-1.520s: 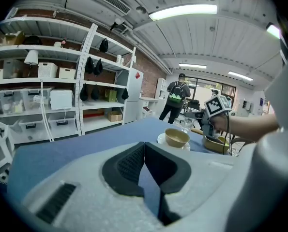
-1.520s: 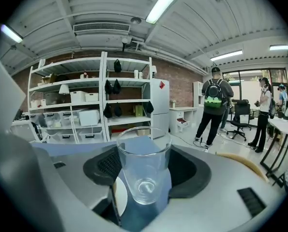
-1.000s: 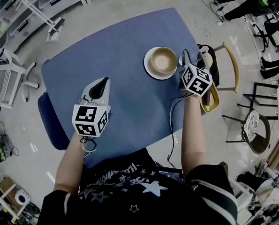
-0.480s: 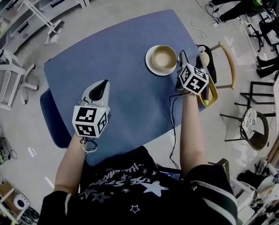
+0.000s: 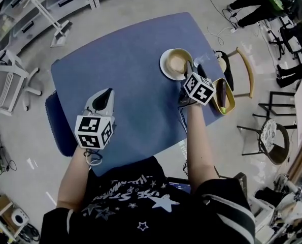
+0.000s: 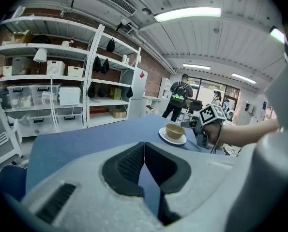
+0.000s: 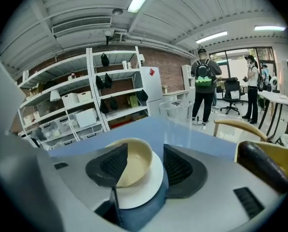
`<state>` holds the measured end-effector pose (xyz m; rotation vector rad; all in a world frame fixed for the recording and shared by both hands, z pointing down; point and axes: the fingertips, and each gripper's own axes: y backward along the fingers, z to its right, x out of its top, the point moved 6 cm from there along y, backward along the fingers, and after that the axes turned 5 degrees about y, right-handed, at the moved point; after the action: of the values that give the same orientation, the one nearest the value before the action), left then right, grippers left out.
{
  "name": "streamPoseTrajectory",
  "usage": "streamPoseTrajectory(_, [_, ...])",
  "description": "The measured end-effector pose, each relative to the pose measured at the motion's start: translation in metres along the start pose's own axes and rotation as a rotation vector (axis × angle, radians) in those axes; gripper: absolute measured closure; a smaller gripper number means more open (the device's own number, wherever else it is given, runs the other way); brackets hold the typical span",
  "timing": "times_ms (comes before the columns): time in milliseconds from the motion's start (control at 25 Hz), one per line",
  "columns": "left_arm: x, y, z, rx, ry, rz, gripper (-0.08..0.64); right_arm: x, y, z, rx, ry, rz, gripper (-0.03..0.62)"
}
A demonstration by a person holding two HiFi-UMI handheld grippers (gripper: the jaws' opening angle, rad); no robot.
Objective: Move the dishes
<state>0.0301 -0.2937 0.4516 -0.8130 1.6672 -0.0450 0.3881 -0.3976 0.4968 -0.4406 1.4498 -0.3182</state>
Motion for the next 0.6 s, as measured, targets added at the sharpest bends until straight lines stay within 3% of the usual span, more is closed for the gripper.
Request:
streamPoseTrajectory(160, [0.001, 0.0, 0.0, 0.002, -0.002, -0.001, 0.54, -0.009, -0.012, 0.002, -0.016, -0.029, -0.07, 0.378])
streamPoseTrajectory(320, [0.004, -0.002, 0.0, 0.005, -0.001, -0.004, 0.538, -0.017, -0.02, 0.001, -0.002, -0.051, -0.145, 0.441])
streamPoseTrajectory(520, [0.002, -0.005, 0.0, 0.009, 0.001, -0.008, 0.539, -0.021, -0.023, 0.001, -0.032, -0.061, -0.169, 0.554])
streamPoseTrajectory(600, [0.001, -0.006, 0.0, 0.011, 0.004, -0.007, 0.538, -0.019, -0.025, 0.001, -0.036, -0.069, -0.166, 0.56])
